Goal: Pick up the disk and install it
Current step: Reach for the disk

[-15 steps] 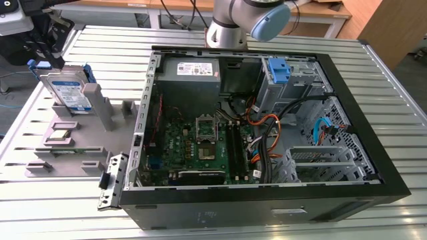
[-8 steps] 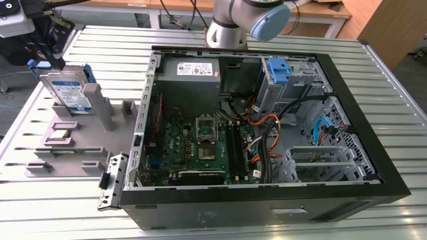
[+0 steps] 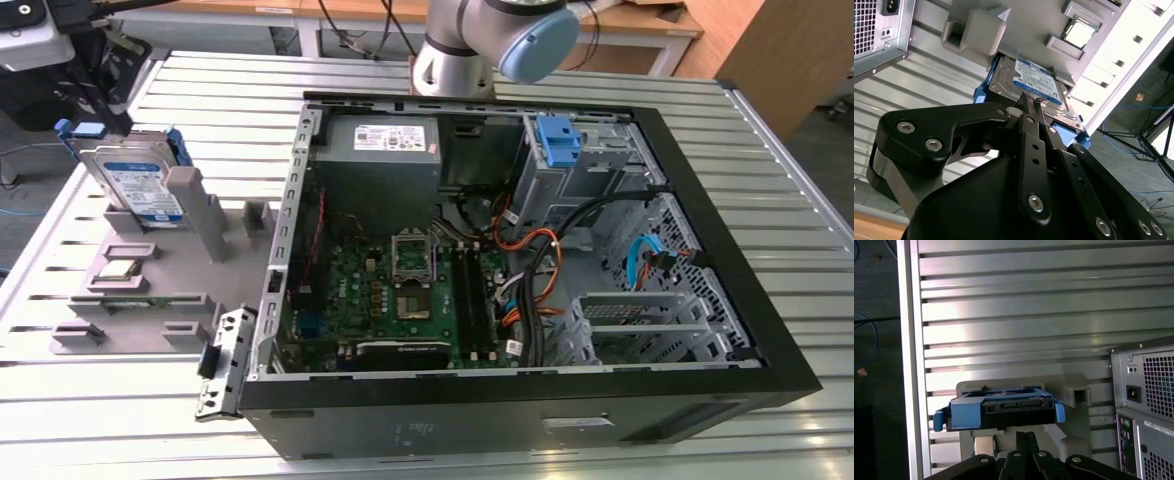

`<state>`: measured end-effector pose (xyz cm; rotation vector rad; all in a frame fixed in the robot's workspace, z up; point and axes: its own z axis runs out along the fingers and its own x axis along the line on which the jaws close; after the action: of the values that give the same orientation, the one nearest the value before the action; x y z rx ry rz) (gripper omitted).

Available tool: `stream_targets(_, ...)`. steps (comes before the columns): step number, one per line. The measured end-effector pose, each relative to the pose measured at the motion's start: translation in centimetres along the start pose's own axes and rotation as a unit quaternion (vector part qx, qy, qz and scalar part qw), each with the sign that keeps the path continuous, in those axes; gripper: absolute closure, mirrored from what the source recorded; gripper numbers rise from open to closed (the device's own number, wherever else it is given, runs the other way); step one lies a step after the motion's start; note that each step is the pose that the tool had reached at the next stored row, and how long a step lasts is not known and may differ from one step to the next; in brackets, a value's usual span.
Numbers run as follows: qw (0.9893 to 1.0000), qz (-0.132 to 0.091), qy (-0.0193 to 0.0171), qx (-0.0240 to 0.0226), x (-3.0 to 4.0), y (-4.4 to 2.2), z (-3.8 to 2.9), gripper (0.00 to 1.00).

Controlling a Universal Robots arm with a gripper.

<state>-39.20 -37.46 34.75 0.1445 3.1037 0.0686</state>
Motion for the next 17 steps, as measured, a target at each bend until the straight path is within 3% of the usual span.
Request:
stream_targets(8, 1.0, 0.001, 0.0, 0.0, 0.55, 0.68, 0.44, 0.9)
stream_targets(17, 1.0, 0.001, -0.0001, 0.0, 1.55, 0.93, 0.83, 0.9)
